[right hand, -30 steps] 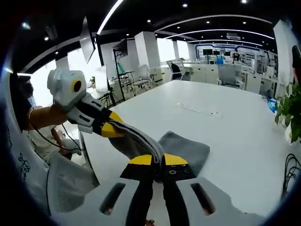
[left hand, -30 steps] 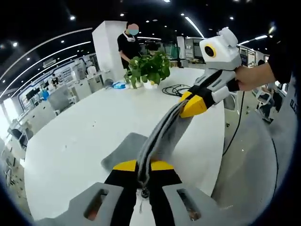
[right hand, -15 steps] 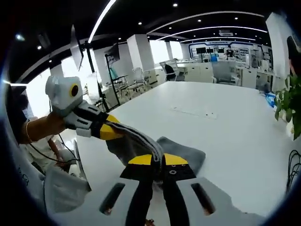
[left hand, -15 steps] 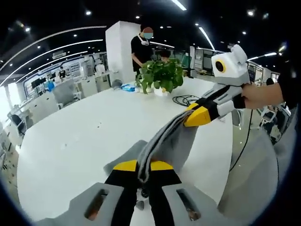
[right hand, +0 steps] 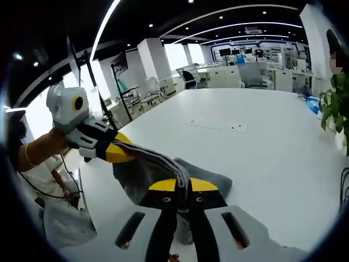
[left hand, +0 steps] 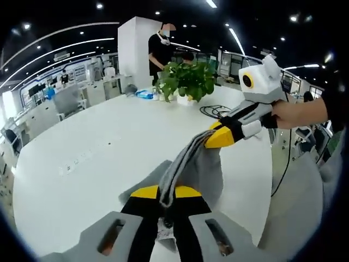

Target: Fold the towel on the table until its edges align and the towel forms a compact rectangular stack.

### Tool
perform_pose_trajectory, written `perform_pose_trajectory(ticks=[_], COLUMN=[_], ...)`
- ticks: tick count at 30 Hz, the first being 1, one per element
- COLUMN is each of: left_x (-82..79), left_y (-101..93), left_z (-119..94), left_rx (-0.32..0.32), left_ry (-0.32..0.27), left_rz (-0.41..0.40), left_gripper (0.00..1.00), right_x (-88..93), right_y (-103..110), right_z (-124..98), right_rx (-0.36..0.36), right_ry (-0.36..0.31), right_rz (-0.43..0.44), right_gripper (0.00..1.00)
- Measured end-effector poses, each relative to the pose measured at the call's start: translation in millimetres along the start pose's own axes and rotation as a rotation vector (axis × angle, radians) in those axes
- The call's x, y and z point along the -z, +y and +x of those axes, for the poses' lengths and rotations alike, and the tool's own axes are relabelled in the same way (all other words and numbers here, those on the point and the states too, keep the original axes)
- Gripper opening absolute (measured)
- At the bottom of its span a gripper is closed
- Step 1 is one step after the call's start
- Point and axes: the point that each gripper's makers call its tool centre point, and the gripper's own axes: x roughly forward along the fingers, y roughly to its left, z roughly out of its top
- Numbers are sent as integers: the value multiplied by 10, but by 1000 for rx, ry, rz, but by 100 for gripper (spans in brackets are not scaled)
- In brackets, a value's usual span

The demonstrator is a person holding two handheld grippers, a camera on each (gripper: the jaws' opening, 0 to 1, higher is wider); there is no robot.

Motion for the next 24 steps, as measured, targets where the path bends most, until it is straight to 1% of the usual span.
perform_pose_trajectory(ticks=[5, 6, 7, 8, 10, 15, 18, 20, 22, 24], left_x=[54, 114, 140, 163, 215, 318, 368, 415, 473, 543], left_y=[82, 65, 81, 145, 221, 289, 331, 368, 396, 425], left_z=[82, 110, 132, 164, 211, 329, 410, 471, 534, 603], left_rx=[33, 81, 95, 81, 85, 104, 105, 107, 115, 117], left_ry=[28, 52, 58, 58, 67, 96, 114, 126, 140, 159], left_rz=[-11, -18, -51, -102, -118, -134, -123, -130, -138, -142], left_gripper=[9, 10, 10, 10, 10, 9, 9, 9, 9, 9], right_x=[75, 97, 130, 153, 202, 266, 279, 305, 376, 406], right_y=[-101, -123, -148, -164, -188, -249, -298, -327, -353, -361], right_z=[162, 190, 232, 260, 326, 445, 517, 570, 624, 668], right_rx=[13, 18, 21, 24, 27, 24, 19, 12, 5, -1], right_ry=[27, 34, 39, 40, 50, 77, 95, 117, 162, 180], right_rz=[7, 9, 20, 29, 39, 48, 44, 28, -14, -43], right_gripper=[4, 4, 4, 4, 4, 4, 4, 4, 5, 5])
